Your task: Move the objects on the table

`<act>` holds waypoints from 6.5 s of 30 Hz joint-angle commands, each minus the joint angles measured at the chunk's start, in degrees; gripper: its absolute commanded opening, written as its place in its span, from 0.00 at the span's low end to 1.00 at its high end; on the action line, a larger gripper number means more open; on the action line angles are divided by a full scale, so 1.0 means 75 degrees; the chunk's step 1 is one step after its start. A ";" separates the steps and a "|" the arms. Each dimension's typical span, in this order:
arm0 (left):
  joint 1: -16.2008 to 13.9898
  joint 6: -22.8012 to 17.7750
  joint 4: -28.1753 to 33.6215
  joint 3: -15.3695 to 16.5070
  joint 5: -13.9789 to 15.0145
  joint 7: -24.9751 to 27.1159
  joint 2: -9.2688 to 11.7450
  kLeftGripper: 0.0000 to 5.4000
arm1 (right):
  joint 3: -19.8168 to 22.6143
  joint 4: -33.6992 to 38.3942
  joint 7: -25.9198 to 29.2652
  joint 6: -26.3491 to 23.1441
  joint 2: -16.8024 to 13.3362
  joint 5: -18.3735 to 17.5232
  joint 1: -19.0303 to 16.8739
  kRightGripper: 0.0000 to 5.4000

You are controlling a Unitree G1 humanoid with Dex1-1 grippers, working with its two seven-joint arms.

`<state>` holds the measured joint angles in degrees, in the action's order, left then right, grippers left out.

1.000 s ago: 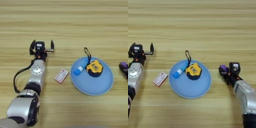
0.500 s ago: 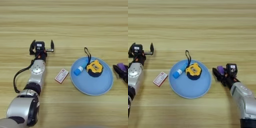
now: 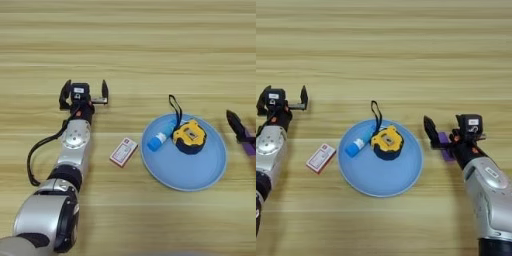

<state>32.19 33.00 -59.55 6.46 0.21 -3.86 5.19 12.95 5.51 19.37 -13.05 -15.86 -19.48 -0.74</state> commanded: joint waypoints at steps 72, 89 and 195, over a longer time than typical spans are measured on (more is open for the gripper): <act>0.0001 0.0004 -0.0019 -0.0025 -0.0079 -0.0122 -0.0024 1.00 | -0.2666 -0.0518 0.0901 0.0995 0.0290 0.1805 -0.0332 0.84; 0.0043 -0.0004 -0.0083 -0.0053 -0.0099 -0.0168 -0.0056 1.00 | -0.1722 0.1269 0.0801 0.0679 0.0152 0.1023 -0.0370 0.84; -0.0053 0.0136 0.0144 -0.0160 -0.0050 0.0292 -0.0117 1.00 | 0.0305 -0.1999 -0.1589 0.3135 -0.0161 0.1757 0.0686 1.00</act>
<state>32.17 33.96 -58.98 5.51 0.22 -2.02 4.69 16.43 -11.17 7.80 9.59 -16.99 -8.11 5.16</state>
